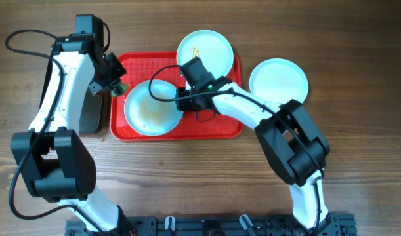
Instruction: Clean dirty plates on tray and stack at the side
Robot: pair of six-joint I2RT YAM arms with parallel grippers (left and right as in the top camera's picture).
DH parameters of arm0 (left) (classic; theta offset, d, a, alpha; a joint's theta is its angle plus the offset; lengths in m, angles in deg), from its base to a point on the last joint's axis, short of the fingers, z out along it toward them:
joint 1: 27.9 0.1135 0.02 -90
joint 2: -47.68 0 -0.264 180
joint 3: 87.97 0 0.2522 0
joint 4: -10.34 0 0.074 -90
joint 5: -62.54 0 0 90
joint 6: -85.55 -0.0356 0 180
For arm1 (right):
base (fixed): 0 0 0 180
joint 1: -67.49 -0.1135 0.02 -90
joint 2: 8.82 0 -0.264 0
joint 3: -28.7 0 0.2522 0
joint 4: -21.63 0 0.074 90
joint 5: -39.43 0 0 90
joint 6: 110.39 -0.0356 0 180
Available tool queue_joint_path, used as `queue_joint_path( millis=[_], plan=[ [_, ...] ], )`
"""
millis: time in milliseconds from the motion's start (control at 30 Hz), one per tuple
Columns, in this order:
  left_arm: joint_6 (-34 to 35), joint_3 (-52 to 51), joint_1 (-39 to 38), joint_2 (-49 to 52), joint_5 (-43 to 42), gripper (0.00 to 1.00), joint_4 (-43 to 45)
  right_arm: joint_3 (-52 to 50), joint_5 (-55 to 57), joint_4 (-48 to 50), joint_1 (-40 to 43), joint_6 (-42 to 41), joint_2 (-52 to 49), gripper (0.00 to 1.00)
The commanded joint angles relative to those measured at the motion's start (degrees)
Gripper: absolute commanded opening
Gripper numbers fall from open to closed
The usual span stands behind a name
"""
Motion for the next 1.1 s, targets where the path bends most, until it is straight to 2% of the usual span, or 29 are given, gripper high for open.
queue_joint_path(
  millis=[0,67,100,133,200,300,433,500,667,833,1067],
  plan=[
    [0.96,-0.31,-0.26,-0.87,1.01,0.05,-0.04,-0.72,-0.31,0.04,-0.26,-1.57,-3.61,0.2],
    [0.96,-0.31,-0.26,-0.87,1.01,0.06,-0.04,-0.72,-0.35,0.39,-0.28,-1.62,-4.63,0.15],
    [0.96,-0.31,-0.26,-0.87,1.01,0.06,-0.02,-0.72,-0.85,0.35,-0.26,-1.6,-4.98,0.07],
    [0.96,-0.31,-0.26,-0.87,1.01,0.06,-0.02,-0.72,-1.6,-0.02,-0.26,-1.6,-5.11,0.04],
    [0.76,-0.31,-0.26,-0.87,1.01,0.06,0.04,-0.2,-6.67,-1.14,0.7,-1.55,-4.5,0.04],
    [0.76,-0.31,-0.26,-0.87,1.03,0.06,0.02,0.52,-7.8,-3.32,3.28,-0.57,-0.59,0.04],
    [0.74,-0.31,-0.26,-0.87,1.03,0.05,0.0,0.52,-4.37,-8.04,5.29,7.76,7.87,0.04],
    [0.76,-0.31,-0.26,-0.87,1.03,0.04,0.04,0.52,2.91,-11.85,4.94,10.84,12.41,0.04],
    [0.76,-0.31,-0.26,-0.87,1.03,0.04,0.04,0.52,31.41,-18.27,2.69,13.64,21.09,0.04],
    [0.76,-0.31,-0.26,-0.87,1.01,0.04,0.04,0.52,56.83,-18.8,-3.67,13.7,22.75,0.04],
    [0.76,-0.31,-0.26,-0.87,1.01,0.04,0.04,0.52,77.68,-17.57,-12.96,15.3,22.73,0.04]
  ],
)
